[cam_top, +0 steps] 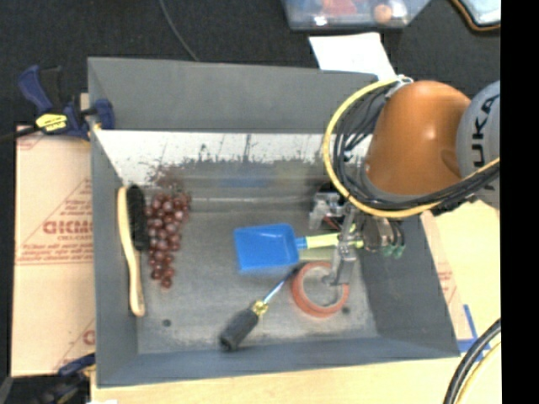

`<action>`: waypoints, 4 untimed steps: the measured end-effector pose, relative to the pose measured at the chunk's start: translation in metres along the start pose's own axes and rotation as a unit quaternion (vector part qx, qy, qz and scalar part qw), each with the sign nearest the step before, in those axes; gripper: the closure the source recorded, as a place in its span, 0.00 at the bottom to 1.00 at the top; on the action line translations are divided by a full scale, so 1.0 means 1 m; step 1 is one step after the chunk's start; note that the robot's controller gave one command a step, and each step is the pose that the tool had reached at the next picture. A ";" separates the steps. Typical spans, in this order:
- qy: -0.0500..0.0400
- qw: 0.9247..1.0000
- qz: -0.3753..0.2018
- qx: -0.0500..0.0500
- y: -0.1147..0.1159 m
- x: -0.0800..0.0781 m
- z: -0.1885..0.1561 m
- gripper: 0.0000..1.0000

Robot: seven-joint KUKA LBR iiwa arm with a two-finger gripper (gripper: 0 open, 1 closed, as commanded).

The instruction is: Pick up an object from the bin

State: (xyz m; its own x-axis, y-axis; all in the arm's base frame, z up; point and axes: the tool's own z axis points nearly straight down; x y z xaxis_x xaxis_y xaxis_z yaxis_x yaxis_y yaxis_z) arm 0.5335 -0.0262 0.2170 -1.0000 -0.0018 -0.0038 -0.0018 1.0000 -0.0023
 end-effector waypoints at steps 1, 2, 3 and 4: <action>0.000 1.000 0.000 0.000 0.000 0.000 0.000 0.00; -0.001 1.000 -0.008 0.000 0.000 0.001 -0.002 0.00; 0.002 0.996 -0.093 -0.001 -0.009 0.016 0.086 0.00; -0.007 1.000 -0.026 -0.001 0.015 0.012 0.043 0.00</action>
Offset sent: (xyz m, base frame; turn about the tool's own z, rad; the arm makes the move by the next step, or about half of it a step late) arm -0.0090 0.0021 0.0462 -0.2863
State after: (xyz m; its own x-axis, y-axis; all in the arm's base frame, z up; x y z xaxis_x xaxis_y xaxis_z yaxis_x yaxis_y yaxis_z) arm 0.5213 -0.0112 0.1744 -0.9984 -0.0541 -0.0179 -0.0541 0.9985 -0.0011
